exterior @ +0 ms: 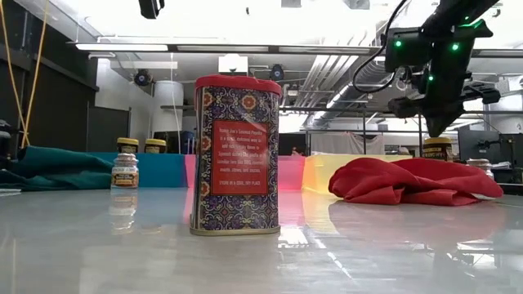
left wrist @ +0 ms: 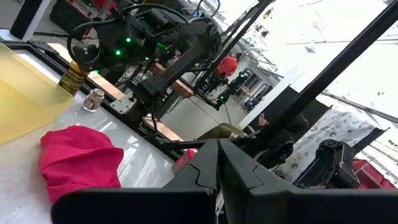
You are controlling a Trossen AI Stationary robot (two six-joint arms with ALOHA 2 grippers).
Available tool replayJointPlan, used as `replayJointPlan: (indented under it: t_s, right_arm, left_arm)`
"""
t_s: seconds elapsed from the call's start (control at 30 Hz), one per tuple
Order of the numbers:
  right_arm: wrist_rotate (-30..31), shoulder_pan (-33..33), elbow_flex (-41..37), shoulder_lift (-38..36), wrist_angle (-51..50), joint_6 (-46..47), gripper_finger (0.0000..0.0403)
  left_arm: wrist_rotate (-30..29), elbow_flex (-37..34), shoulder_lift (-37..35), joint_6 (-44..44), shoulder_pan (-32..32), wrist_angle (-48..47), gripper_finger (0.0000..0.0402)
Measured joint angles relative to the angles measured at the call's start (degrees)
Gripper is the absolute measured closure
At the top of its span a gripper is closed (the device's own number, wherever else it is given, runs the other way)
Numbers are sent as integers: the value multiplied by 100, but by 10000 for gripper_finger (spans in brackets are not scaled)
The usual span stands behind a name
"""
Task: Sort spices by type
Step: Put the yellow seasoning bottle into the blue bin
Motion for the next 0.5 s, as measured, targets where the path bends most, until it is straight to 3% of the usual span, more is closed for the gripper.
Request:
replayJointPlan:
  t_s: [0.33, 0.5]
  right_arm:
    - [-264, 367, 12, -7, 104, -176, 403]
    - [-847, 866, 0, -161, 118, -119, 403]
  left_arm:
    - [12, 0, 3, -8, 2, -140, 401]
    - [12, 0, 3, -3, 38, -248, 401]
